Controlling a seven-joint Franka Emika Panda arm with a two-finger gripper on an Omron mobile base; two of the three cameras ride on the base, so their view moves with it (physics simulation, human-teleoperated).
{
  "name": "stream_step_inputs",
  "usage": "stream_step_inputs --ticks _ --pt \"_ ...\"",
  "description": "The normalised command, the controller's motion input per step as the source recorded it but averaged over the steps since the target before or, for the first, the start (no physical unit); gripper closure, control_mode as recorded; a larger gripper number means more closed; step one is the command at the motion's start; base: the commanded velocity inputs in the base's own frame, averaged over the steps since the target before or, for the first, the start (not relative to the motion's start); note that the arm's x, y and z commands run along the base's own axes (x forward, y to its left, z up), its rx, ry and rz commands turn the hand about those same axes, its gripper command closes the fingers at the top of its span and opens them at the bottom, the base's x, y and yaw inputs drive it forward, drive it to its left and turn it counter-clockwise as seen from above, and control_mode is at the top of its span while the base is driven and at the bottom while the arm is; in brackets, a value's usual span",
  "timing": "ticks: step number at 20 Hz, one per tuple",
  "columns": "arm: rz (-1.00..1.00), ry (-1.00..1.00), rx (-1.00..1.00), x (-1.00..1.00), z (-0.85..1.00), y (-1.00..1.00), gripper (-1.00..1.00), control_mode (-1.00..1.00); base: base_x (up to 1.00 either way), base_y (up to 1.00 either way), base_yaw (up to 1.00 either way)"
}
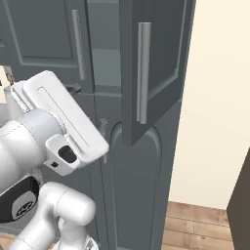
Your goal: Open the cabinet. Pick the bowls from the counter and place them in the cabinet. Then close the cabinet.
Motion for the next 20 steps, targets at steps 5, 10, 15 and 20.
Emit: stream_step_inputs --ticks 5,10,15,20 --pt "-0.09 0.04 -0.05 0.62 0.0 0.37 -1.0 -1.0 0.0 0.0 0.0" --pt "-0.1 0.12 -0.07 0.75 0.0 0.09 -1.0 -1.0 0.0 0.0 0.0" --pt "-0.07 0.11 -0.13 0.39 0.0 -0.01 -1.0 -1.0 0.0 0.0 0.0" --pt "-0.01 0.06 -0.06 0.28 -0.03 -0.31 -1.0 -1.0 0.0 0.0 0.0"
